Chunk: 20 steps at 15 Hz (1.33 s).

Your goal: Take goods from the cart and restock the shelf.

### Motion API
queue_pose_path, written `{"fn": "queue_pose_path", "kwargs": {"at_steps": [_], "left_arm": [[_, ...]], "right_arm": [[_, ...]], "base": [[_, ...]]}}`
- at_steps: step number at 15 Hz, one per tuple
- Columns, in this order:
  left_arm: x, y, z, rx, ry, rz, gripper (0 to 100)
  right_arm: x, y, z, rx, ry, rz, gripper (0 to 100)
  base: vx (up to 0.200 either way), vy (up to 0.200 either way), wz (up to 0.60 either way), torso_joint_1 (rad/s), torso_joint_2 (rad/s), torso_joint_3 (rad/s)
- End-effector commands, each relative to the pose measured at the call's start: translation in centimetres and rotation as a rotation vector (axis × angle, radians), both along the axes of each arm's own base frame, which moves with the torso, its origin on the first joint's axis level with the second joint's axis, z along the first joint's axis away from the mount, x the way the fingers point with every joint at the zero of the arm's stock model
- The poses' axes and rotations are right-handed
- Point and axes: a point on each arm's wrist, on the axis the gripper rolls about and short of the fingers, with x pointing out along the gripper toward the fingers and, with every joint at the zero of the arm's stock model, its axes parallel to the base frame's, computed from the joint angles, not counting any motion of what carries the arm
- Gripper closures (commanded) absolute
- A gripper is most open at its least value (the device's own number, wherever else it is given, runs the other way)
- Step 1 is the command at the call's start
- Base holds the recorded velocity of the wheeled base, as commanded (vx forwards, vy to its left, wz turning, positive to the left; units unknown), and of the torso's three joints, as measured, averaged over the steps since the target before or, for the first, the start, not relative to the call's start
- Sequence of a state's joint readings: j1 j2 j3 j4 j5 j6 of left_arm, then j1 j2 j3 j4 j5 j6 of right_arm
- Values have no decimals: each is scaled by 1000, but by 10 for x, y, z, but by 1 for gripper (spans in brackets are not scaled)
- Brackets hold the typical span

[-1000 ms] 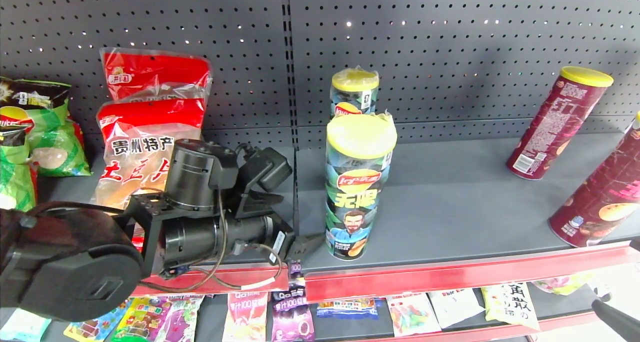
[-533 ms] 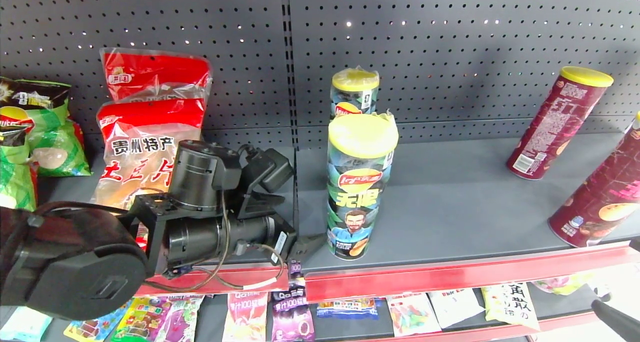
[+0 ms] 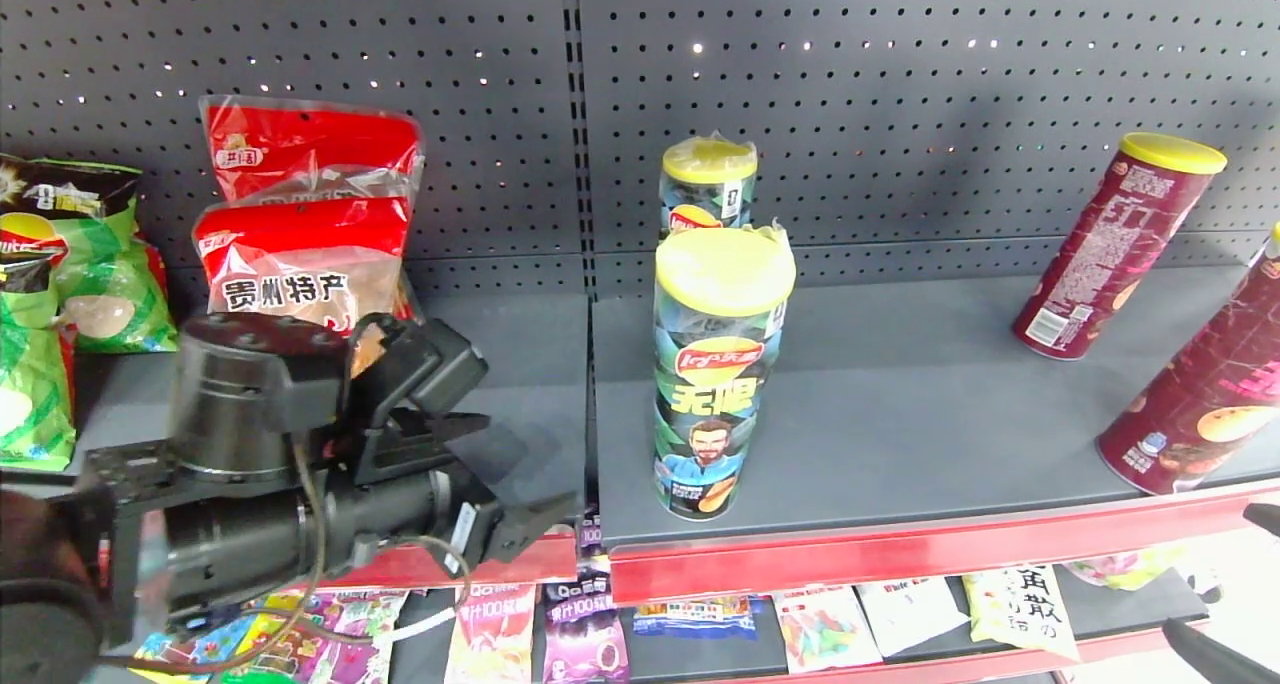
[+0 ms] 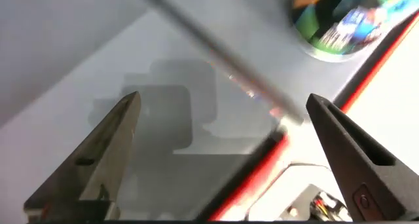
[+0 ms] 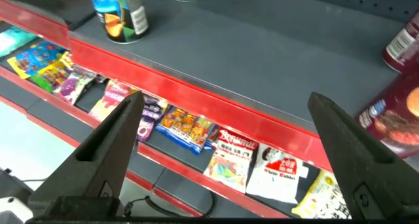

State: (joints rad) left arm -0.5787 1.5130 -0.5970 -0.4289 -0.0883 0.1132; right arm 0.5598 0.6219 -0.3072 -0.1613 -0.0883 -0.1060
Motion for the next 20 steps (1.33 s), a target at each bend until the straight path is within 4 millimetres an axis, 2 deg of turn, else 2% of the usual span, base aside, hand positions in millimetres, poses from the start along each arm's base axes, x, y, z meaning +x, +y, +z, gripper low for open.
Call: {"fn": "queue_pose_path", "kwargs": {"at_steps": [1, 3, 6, 9, 11, 13, 14, 15, 16, 19, 20], "left_arm": [[-44, 47, 16, -59, -61, 114, 0], [-81, 71, 19, -56, -35, 188, 0], [-121, 93, 18, -5, 6, 237, 0], [-132, 100, 16, 24, 18, 273, 0], [-122, 93, 18, 41, 44, 262, 0], [-103, 82, 23, 41, 53, 240, 0], [-84, 69, 26, 28, 37, 219, 0], [-83, 68, 26, 28, 36, 218, 0], [-65, 52, 24, 35, 48, 183, 0], [-49, 36, 20, 56, 95, 136, 0], [-36, 23, 21, 65, 110, 112, 0]], "right_arm": [[0, -2, -2, -2, 3, -30, 0], [-3, -5, -2, 8, -13, -59, 0], [-13, -11, -14, 21, -32, -70, 0], [-21, -15, -25, 33, -50, -70, 0], [-22, -16, -27, 33, -50, -75, 0], [-22, -16, -30, 29, -45, -81, 0], [-24, -17, -33, 29, -49, -94, 0], [-24, -17, -33, 29, -49, -94, 0], [-27, -19, -37, 30, -57, -125, 0], [-28, -20, -35, 35, -70, -158, 0], [-28, -20, -35, 34, -72, -166, 0]], "base": [[0, 0, 0, 0, 0, 0], [0, 0, 0, 0, 0, 0], [0, 0, 0, 0, 0, 0], [0, 0, 0, 0, 0, 0], [0, 0, 0, 0, 0, 0], [0, 0, 0, 0, 0, 0], [0, 0, 0, 0, 0, 0], [0, 0, 0, 0, 0, 0], [0, 0, 0, 0, 0, 0], [0, 0, 0, 0, 0, 0], [0, 0, 0, 0, 0, 0]]}}
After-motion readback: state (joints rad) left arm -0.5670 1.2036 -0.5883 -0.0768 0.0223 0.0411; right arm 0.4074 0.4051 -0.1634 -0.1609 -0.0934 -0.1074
